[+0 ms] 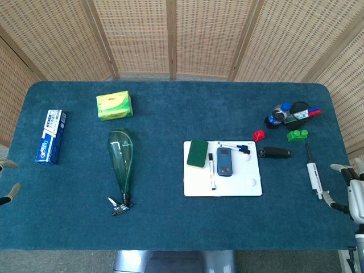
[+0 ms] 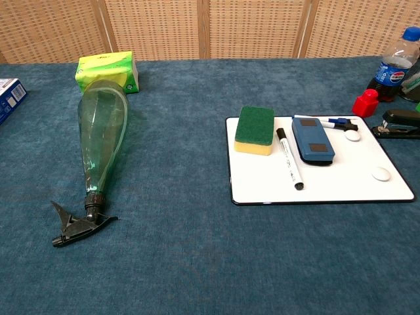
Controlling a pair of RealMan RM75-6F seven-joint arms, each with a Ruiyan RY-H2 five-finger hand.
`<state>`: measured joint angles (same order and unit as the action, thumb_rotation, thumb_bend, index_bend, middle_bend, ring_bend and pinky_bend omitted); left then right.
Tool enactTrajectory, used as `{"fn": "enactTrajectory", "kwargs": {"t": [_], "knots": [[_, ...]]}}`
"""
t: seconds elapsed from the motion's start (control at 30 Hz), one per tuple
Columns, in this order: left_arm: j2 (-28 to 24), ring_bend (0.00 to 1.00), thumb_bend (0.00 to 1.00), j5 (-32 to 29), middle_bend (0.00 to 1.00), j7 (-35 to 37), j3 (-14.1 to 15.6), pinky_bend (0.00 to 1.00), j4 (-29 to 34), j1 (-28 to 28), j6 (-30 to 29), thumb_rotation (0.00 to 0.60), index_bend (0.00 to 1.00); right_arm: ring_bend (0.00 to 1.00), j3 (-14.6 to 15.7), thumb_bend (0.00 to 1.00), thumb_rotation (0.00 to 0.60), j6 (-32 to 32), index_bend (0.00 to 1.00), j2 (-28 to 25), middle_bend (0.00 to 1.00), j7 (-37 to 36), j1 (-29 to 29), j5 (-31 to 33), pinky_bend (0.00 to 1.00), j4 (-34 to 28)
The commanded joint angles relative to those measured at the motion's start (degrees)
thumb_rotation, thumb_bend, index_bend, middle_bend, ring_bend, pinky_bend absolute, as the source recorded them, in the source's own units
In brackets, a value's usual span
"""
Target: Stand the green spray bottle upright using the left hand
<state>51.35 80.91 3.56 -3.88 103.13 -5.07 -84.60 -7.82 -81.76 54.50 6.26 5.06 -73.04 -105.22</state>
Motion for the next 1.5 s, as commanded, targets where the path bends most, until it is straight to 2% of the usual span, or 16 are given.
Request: {"fn": "enactTrajectory", "kwargs": {"t": [0.03,0.23,0.4,0.57,0.83,1.0,1.2,1.3,1.4,1.5], "knots": [[0.03,0.29,0.37,0.04,0.36,0.25,0.01,0.23,-0.2,-0.04,0.21,0.6,0.36,0.01,-0.08,0.31,0.6,0.06,0.25,0.05,0.3,0.15,0.1,0.07,0.06,-0.08],[-0.48,0.29,0.37,1.24,0.36,0.84,0.26,0.23,-1.0,-0.41,0.98,0.6,0.36,0.01,-0.08,0.31,0.6,-0.2,0.25,0.01,0.3,0.19,0.07,-0.2,0.06,-0.37],[-2.78,0.29,0.37,5.71,0.36,3.97,1.33,0.23,-2.33,-1.76,2.86,0.6,0.36,0.01,0.1,0.31,0.6,-1.13,0.25,-0.37,0.3,-0.2,-0.6,-0.5,0.06,-0.71],[-7.97,0.29,0.37,11.48,0.38,9.37,4.05,0.19,-2.92,-5.02,9.5,0.6,0.39,0.01,0.21,0.31,0.6,-1.47,0.25,-0.59,0.3,-0.17,-0.87,-0.71,0.06,-1.02],[-12.1,0.29,0.37,14.78,0.45,5.4,5.71,0.13,-1.33,-11.99,22.04,0.6,0.37,0.01,0.15,0.31,0.6,-1.78,0.25,-0.95,0.3,-0.03,-1.01,-0.85,0.06,-1.42],[-10.73,0.22,0.37,15.98,0.44,0.76,5.28,0.07,-1.57,-16.51,28.26,0.6,0.28,0.01,0.33,0.31,0.6,-2.19,0.25,-1.19,0.3,-0.05,-1.41,-0.94,0.06,-1.72],[-6.64,0.21,0.37,17.91,0.45,-4.28,5.21,0.05,-2.23,-21.58,35.01,0.6,0.27,0.01,0.49,0.31,0.6,-3.47,0.25,-1.72,0.3,-0.38,-2.43,-0.91,0.06,-2.09],[-4.73,0.23,0.37,18.0,0.45,-5.91,5.36,0.06,-2.18,-23.21,37.31,0.6,0.28,0.01,0.53,0.31,0.6,-3.99,0.25,-2.01,0.3,-0.56,-2.86,-0.87,0.06,-2.2],[-2.95,0.24,0.37,17.66,0.44,-6.07,5.6,0.13,-2.19,-24.72,39.32,0.6,0.29,0.01,0.54,0.31,0.6,-4.38,0.25,-2.34,0.3,-0.81,-3.23,-0.82,0.06,-2.27],[-1.05,0.24,0.37,17.48,0.43,-5.99,5.82,0.15,-2.97,-26.19,40.97,0.6,0.29,0.01,0.52,0.31,0.6,-4.63,0.25,-2.59,0.3,-1.02,-3.46,-0.9,0.06,-2.31]]}}
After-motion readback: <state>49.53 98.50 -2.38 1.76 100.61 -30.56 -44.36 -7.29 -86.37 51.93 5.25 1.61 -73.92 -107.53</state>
